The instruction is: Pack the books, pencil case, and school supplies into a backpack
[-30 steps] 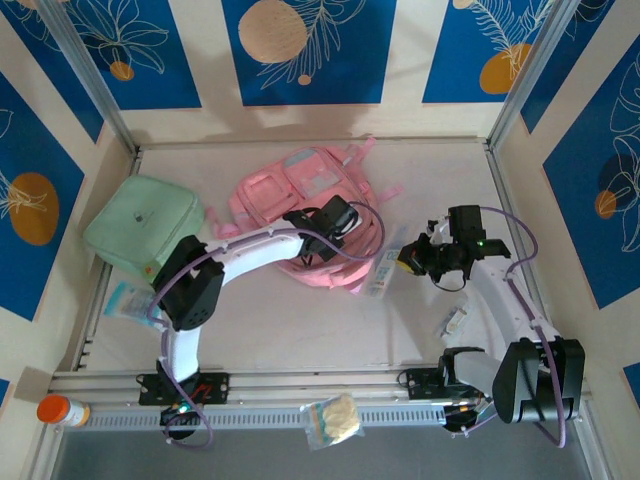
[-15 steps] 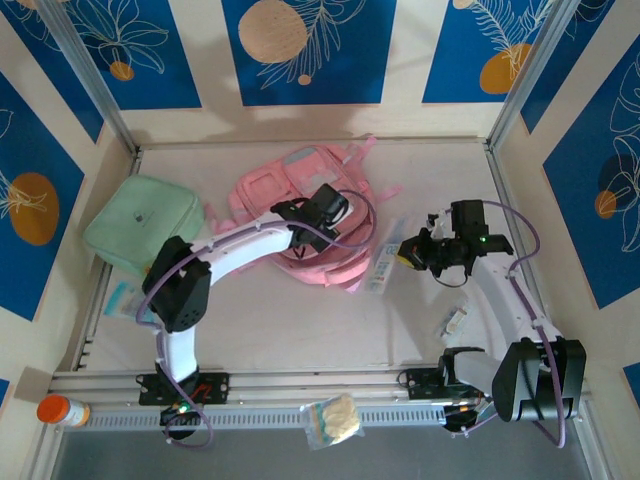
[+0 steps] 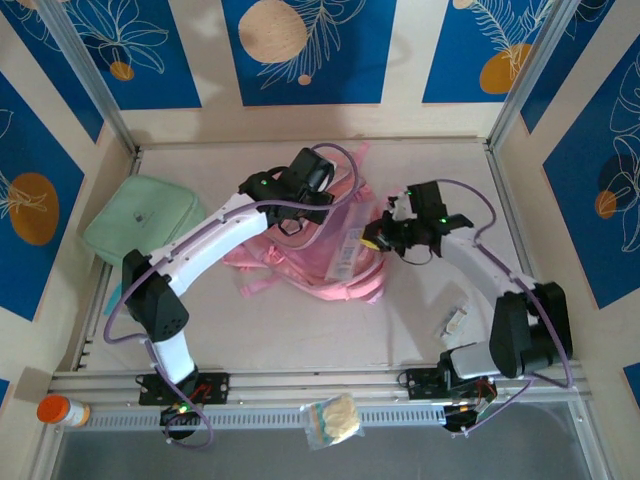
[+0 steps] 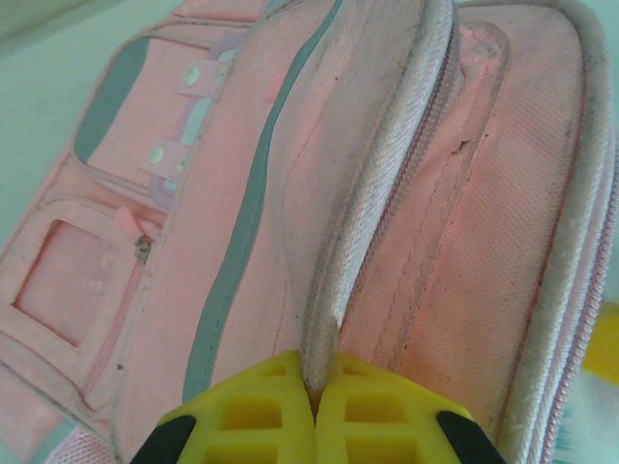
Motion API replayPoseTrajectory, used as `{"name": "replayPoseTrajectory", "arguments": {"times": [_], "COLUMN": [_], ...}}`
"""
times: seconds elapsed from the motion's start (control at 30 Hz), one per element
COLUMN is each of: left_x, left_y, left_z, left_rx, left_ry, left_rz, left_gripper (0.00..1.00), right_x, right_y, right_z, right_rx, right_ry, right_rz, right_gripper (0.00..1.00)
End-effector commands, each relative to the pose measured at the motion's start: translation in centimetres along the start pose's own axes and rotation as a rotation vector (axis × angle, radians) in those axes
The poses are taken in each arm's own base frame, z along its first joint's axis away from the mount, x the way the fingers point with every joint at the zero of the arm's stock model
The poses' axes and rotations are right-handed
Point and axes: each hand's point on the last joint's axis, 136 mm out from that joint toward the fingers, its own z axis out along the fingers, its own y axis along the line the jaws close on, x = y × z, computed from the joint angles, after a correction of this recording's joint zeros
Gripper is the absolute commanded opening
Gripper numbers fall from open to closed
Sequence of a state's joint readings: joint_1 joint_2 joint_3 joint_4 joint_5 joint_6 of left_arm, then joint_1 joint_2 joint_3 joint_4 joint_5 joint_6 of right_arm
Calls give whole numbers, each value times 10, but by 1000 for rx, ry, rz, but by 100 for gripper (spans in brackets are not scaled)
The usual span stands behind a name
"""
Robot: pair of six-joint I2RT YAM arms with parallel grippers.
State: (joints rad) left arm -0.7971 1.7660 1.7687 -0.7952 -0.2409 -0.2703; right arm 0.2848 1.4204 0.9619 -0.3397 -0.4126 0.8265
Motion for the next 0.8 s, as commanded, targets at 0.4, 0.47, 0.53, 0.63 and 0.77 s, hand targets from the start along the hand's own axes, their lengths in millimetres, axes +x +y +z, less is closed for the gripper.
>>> {"name": "replayPoseTrajectory", "arguments": {"times": [0.4, 0.47, 0.53, 0.63, 0.77], "left_x": [-48, -49, -49, -46, -46], "left_y": [-6, -4, -3, -1, 3], "left_z": [-46, -44, -43, -42, -43], "left_rx": [73, 65, 61, 56, 61], "left_ry": [-173, -178, -176, -173, -185], "left_rz": [-215, -220, -222, -220, -232], "left_gripper": [0, 0, 0, 0, 0], "right_x": [-80, -81, -79, -69, -56], "right_y": [47, 48, 54, 45, 3], "right_z": [100, 107, 108, 98, 82], "right_rx": [-97, -81, -96, -46, 70], "right_ry": [-324, -326, -301, -296, -293], "right_rz": [-24, -22, -41, -39, 97], "right_gripper": [2, 10, 20, 31, 28]}}
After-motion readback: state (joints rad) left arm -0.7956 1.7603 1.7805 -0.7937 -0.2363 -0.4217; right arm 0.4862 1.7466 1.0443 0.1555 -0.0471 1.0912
